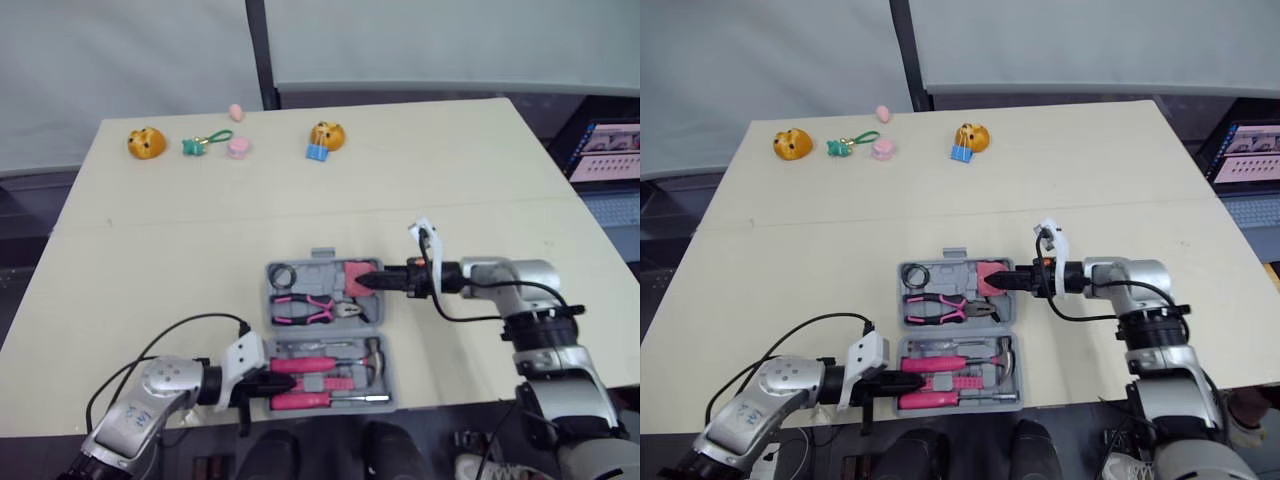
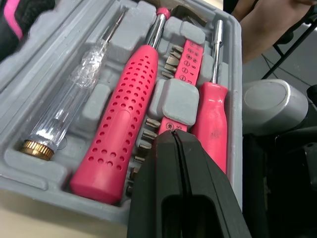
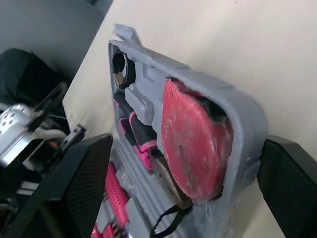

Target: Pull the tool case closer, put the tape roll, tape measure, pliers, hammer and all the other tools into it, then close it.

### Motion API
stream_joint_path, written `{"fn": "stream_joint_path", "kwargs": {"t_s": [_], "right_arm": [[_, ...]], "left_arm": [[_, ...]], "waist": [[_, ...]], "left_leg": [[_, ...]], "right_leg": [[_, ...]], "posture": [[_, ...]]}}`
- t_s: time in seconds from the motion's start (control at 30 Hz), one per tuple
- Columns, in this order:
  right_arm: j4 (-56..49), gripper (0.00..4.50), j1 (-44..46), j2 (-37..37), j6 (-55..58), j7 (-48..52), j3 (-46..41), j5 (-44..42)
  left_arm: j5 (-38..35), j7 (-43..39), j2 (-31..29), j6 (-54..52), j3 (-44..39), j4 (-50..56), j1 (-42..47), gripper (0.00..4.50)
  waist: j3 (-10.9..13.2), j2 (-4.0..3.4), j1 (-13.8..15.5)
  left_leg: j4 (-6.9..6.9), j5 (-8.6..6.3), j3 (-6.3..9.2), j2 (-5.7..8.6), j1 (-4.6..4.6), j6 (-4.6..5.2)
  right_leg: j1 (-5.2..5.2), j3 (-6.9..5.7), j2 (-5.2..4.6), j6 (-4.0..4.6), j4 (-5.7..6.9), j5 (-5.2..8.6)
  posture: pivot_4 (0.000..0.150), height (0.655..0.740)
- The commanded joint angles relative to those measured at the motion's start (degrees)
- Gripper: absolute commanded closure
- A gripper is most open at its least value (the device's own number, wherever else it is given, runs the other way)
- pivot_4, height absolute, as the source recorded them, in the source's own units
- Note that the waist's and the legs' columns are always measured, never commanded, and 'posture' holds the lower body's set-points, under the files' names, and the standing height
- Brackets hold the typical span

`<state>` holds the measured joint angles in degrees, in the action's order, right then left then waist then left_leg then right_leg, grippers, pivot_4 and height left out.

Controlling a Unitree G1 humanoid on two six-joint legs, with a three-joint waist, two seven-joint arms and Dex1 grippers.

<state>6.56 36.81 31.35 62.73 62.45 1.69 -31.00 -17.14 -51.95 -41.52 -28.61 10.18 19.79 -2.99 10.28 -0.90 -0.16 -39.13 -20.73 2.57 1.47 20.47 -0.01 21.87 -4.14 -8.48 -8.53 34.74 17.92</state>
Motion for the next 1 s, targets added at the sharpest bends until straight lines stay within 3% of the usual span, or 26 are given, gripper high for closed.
{"fn": "stream_joint_path", "kwargs": {"t_s": [0.03, 0.17, 0.27, 0.33, 0.4, 0.57, 0.7, 0.83, 1.0], "right_arm": [[-17.01, 0.06, -4.34, 3.41, 4.19, 0.25, -1.58, -6.59], [-34.83, 0.06, -13.28, 10.35, 10.20, -1.31, -8.32, -14.93], [-47.76, 0.06, -24.72, 17.53, 12.15, -0.80, -15.50, -20.12], [-53.24, 0.06, -30.91, 18.98, 13.84, -3.11, -21.05, -24.41], [-58.88, 0.06, -38.03, 21.39, 12.42, -3.13, -25.40, -25.26], [-62.55, 0.06, -53.84, 23.21, 5.32, -4.03, -35.54, -18.81], [-60.32, 0.06, -62.62, 20.53, -5.03, -2.66, -40.63, -11.90], [-56.99, 0.06, -67.16, 17.49, -15.96, -1.84, -40.64, -6.20], [-52.78, 0.06, -67.86, 17.66, -21.89, -1.59, -37.44, -3.06]], "left_arm": [[-10.61, -0.60, -5.98, -14.12, -11.21, 10.91, -1.23, 4.50], [-30.17, -12.28, -20.63, -38.94, -39.74, 19.59, -10.79, 4.50], [-28.77, -26.78, -28.30, -47.12, -58.99, 17.93, -25.98, 4.50], [-21.42, -32.81, -30.18, -41.44, -64.18, 12.92, -35.27, 4.50], [-17.82, -31.83, -31.38, -35.11, -62.61, 5.34, -34.26, 4.50], [-17.86, -24.57, -30.19, -26.43, -50.03, -5.13, -17.45, 4.50], [-14.92, -19.73, -22.86, -16.83, -44.94, -7.22, -11.83, 4.50], [-12.88, -17.30, -18.54, -11.74, -42.58, -7.21, -11.64, 4.50], [-13.06, -13.90, -16.29, -12.65, -41.19, -4.51, -12.31, 4.50]], "waist": [[0.03, 0.06, -0.06], [0.11, 0.17, 0.04], [0.20, 0.13, 0.14], [0.24, 0.07, 0.37], [0.29, 0.08, 0.81], [0.30, 0.42, 2.50], [0.30, 0.47, 2.41], [0.26, 0.69, 1.49], [0.28, 0.90, 1.40]], "left_leg": [[0.00, 0.00, 0.00, -0.05, 0.11, -0.03], [-0.08, 0.02, -0.02, -0.12, 0.79, -0.08], [-0.01, -0.01, 0.01, -0.06, 0.85, -0.05], [0.06, -0.07, -0.04, -0.02, 0.65, 0.04], [0.03, -0.08, -0.24, -0.01, 0.65, 0.09], [0.03, 0.11, -0.54, 0.02, 0.57, 0.06], [0.03, 0.09, -0.32, -0.06, 0.60, 0.12], [0.08, -0.03, -0.36, -0.02, 0.64, 0.19], [-0.07, -0.02, -0.69, -0.06, 0.53, 0.30]], "right_leg": [[0.13, 0.01, 0.03, 0.02, 0.03, 0.01], [0.88, 0.04, 0.03, 0.13, 0.31, 0.07], [0.87, -0.13, 0.00, 0.21, 0.21, 0.11], [0.61, -0.33, -0.02, 0.21, 0.02, 0.11], [0.58, -0.37, -0.02, 0.12, -0.10, 0.07], [0.54, -0.27, -0.03, 0.28, -0.13, -0.14], [0.61, -0.08, -0.02, 0.23, 0.01, -0.23], [0.70, -0.20, 0.03, 0.23, 0.04, -0.23], [0.60, -0.21, -0.06, 0.11, 0.00, -0.29]], "posture": [[0.150, 0.7121], [0.150, 0.7121], [0.150, 0.7121], [0.150, 0.7121], [0.150, 0.7121], [0.150, 0.7121], [0.150, 0.7121], [0.150, 0.7121], [0.150, 0.7121]]}}
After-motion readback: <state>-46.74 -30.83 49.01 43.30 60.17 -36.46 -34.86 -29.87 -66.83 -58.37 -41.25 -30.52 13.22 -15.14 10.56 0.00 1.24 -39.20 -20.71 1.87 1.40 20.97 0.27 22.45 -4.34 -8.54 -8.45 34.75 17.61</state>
